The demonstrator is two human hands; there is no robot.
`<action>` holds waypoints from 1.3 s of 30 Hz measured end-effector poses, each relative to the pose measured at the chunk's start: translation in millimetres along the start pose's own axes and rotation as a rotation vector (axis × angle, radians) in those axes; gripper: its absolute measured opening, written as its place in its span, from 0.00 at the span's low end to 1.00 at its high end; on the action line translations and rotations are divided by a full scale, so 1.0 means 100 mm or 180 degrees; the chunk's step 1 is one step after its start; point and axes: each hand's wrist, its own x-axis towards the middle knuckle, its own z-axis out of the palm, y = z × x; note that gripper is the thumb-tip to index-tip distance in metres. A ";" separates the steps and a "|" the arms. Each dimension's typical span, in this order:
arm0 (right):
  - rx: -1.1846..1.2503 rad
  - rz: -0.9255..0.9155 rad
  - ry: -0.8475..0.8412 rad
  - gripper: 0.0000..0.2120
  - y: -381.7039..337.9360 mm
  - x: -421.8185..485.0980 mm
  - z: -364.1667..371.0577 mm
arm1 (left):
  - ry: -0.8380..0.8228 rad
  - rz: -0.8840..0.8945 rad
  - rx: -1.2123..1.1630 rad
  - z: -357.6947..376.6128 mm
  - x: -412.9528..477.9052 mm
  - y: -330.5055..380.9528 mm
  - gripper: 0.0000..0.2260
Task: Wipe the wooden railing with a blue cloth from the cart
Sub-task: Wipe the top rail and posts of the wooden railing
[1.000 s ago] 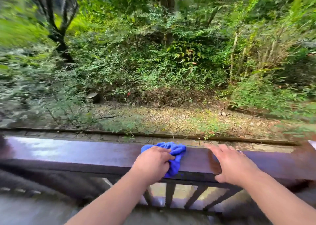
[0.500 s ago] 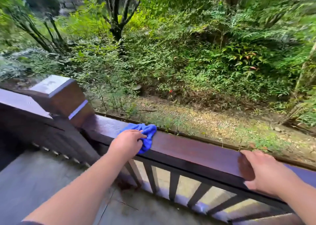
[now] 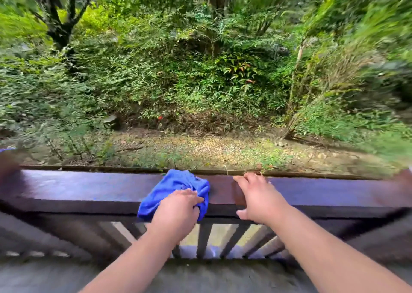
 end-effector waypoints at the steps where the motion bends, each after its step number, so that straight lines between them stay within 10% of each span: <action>1: 0.0015 0.0024 0.0033 0.51 0.09 -0.07 -0.01 | -0.0141 0.0179 0.0001 0.15 0.10 0.29 0.19; 13: 0.0654 0.0974 0.0464 0.47 2.26 -1.70 0.29 | -0.0807 0.0736 0.0096 1.16 1.00 2.80 0.15; 19: 0.1901 0.1491 0.0738 0.53 3.36 -2.61 0.38 | -0.1175 0.0981 -0.1232 1.43 0.77 4.62 0.15; 26: 0.2461 0.2674 0.1866 0.16 4.61 -3.98 0.30 | -0.1288 0.1471 -0.2212 1.55 0.73 6.69 0.14; 30: 0.2607 0.3321 0.2396 0.03 5.18 -4.76 0.27 | -0.1168 0.2068 -0.1339 1.79 0.71 7.48 0.09; 39: 0.3400 0.4184 0.3486 0.13 5.92 -5.70 0.39 | -0.1936 0.3560 -0.0867 2.60 0.28 8.89 0.28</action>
